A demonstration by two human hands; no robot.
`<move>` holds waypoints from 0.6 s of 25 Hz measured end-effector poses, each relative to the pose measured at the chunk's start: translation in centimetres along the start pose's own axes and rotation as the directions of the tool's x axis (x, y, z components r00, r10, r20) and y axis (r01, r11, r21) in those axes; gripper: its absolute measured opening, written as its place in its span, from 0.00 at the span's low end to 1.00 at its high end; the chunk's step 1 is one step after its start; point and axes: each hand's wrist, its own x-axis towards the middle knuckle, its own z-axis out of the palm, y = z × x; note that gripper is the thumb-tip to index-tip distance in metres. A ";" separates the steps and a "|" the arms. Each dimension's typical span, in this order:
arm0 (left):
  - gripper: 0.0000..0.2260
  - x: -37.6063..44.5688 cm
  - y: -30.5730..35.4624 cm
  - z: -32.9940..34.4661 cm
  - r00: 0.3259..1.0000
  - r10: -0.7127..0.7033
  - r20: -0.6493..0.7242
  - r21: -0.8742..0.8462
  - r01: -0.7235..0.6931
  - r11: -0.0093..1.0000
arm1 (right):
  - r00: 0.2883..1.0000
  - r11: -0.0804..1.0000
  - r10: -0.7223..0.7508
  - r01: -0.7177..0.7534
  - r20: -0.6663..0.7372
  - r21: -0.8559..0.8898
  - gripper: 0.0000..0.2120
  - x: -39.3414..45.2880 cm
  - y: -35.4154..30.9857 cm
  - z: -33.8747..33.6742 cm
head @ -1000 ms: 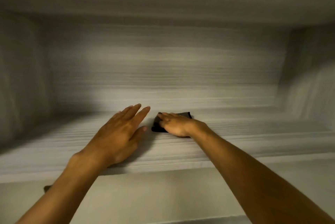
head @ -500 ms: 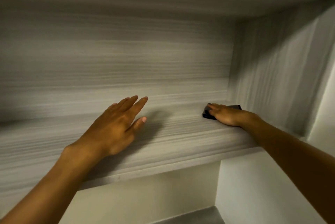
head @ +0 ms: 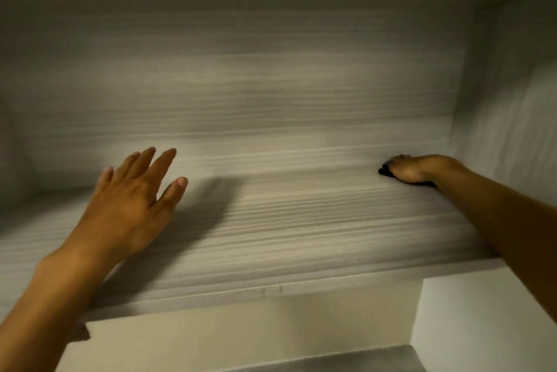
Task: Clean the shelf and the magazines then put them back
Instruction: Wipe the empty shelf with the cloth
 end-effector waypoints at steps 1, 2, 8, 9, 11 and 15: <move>0.39 -0.7 -0.8 -0.3 1.000 -0.017 -0.006 -0.022 0.017 1.000 | 1.000 1.000 -0.027 0.027 0.002 0.007 0.51 -2.0 -3.0 0.1; 0.38 -1.3 -1.3 -0.6 1.000 -0.026 -0.009 -0.038 0.026 0.999 | 0.998 0.998 -0.063 0.063 0.011 0.023 0.47 -3.6 -5.9 0.1; 0.32 -4.6 -8.9 -3.1 0.994 -0.110 -0.018 -0.036 0.110 0.993 | 0.927 0.922 -0.373 0.375 0.033 -0.093 0.52 -7.9 -27.9 3.0; 0.34 -5.3 -10.2 -3.5 0.993 -0.110 -0.042 -0.039 0.108 0.993 | 0.905 0.901 -0.424 0.424 0.025 -0.089 0.51 -8.5 -31.5 3.7; 0.35 -7.0 -12.6 -4.5 0.990 -0.103 -0.101 -0.063 0.097 0.993 | 0.851 0.845 -0.523 0.524 0.033 -0.104 0.43 -11.1 -38.6 4.6; 0.31 -11.1 -17.6 -6.9 0.982 -0.099 -0.159 -0.149 0.076 0.986 | 0.761 0.751 -0.647 0.647 0.045 -0.130 0.34 -15.4 -50.9 5.6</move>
